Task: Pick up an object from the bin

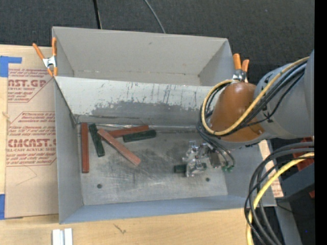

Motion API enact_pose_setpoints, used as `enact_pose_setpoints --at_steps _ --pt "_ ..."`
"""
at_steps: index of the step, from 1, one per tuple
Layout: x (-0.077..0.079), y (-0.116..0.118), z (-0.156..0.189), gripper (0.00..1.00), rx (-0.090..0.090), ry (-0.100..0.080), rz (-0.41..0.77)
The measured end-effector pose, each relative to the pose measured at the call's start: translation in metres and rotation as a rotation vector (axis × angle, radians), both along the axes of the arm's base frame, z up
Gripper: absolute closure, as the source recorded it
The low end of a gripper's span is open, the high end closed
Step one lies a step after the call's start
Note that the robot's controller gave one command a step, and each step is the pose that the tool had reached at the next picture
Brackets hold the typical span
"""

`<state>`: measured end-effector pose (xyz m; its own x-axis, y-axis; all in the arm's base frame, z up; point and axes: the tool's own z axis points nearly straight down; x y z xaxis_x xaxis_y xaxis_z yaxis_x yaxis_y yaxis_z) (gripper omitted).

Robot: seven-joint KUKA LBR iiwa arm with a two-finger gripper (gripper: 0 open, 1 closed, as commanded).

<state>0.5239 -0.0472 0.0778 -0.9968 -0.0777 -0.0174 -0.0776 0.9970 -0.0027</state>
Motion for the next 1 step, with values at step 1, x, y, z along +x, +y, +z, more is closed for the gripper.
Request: enact_pose_setpoints --at_steps 1 --pt "0.0035 0.0061 0.1422 1.0 0.0 0.01 -0.004"
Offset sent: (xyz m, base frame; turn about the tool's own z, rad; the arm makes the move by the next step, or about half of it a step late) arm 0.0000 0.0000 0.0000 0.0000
